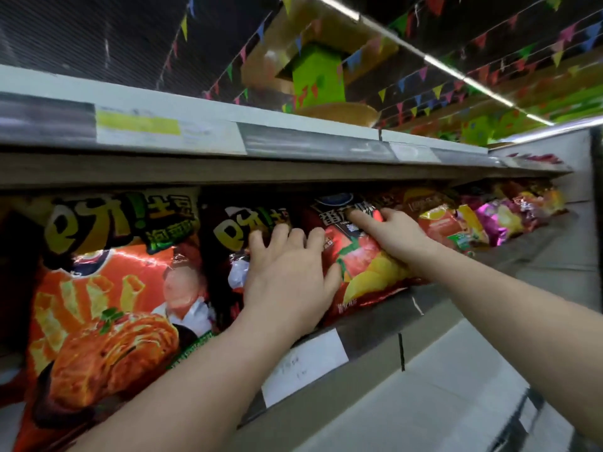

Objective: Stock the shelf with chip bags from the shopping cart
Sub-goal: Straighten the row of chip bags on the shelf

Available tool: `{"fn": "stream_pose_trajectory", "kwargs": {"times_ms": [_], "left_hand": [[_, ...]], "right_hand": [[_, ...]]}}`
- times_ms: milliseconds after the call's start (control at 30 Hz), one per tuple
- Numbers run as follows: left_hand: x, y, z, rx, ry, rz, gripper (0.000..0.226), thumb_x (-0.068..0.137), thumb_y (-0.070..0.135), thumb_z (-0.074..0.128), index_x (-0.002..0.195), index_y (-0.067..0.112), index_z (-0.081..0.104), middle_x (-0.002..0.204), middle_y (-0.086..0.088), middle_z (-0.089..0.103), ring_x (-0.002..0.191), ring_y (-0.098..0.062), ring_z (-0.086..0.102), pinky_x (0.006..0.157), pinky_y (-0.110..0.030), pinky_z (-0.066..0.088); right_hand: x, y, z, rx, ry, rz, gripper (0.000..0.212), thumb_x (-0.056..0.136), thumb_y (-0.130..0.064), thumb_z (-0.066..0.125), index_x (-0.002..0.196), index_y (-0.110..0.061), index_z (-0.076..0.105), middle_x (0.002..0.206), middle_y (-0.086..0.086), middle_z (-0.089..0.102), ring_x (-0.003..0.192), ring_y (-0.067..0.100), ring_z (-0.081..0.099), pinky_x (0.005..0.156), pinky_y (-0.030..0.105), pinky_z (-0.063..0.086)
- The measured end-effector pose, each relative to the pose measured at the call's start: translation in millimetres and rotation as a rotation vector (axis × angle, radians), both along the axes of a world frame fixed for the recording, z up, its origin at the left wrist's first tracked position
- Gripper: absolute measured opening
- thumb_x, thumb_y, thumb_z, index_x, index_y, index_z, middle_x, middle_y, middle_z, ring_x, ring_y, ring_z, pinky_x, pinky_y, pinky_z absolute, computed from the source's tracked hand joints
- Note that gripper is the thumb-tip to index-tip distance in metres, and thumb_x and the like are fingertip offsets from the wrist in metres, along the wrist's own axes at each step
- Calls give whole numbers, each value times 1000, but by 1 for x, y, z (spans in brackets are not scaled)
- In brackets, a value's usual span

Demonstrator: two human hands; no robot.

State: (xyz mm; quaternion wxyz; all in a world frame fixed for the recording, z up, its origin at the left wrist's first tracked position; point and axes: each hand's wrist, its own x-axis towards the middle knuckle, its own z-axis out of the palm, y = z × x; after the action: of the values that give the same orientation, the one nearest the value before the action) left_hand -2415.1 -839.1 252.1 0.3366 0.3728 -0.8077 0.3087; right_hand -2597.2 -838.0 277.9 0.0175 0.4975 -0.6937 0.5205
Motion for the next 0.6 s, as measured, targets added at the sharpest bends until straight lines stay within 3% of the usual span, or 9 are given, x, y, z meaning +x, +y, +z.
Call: {"fn": "stream_pose_trajectory", "kwargs": {"times_ms": [100,200,300,400,500,600], "left_hand": [[0,-1,-2,-40,12,30,55,96,54,27,141,23,31,137,0,46,129,-23,31,96,-44,8],[1,-1,-3,-48,16,60,57,89,55,29,130,22,51,117,-3,61,115,-26,49,90,-44,14],[-1,-7,-6,-111,-20,75,56,77,55,36,105,20,70,85,-5,69,90,-29,63,84,-43,24],[-1,-10,-11,-143,-81,124,56,77,56,36,106,24,72,85,-6,70,93,-31,64,85,-43,25],[-1,-8,-12,-128,-112,136,55,78,55,35,109,25,72,88,-8,70,95,-32,64,86,-44,26],[-1,-9,-12,-106,-156,134,55,80,52,34,112,24,70,96,-11,70,98,-34,64,87,-49,25]], "right_hand": [[-4,-8,-6,-33,-71,85,67,86,-55,53,127,-1,50,128,14,54,120,30,50,92,29,39],[-3,-16,-10,-48,-12,73,45,92,-47,47,105,-3,53,108,16,56,113,33,51,77,29,32],[-3,-20,-17,-14,86,68,54,97,-46,36,112,3,50,119,27,55,113,36,50,83,33,33],[-4,-17,-22,-4,178,36,57,96,-49,33,113,3,50,118,28,55,111,37,50,78,33,32],[-7,-12,-29,-66,328,-79,57,95,-50,36,125,-3,48,126,22,50,119,34,44,93,36,34],[-6,-5,-37,-39,383,-71,67,95,-53,33,146,-11,26,147,16,34,136,30,29,109,39,24]]}}
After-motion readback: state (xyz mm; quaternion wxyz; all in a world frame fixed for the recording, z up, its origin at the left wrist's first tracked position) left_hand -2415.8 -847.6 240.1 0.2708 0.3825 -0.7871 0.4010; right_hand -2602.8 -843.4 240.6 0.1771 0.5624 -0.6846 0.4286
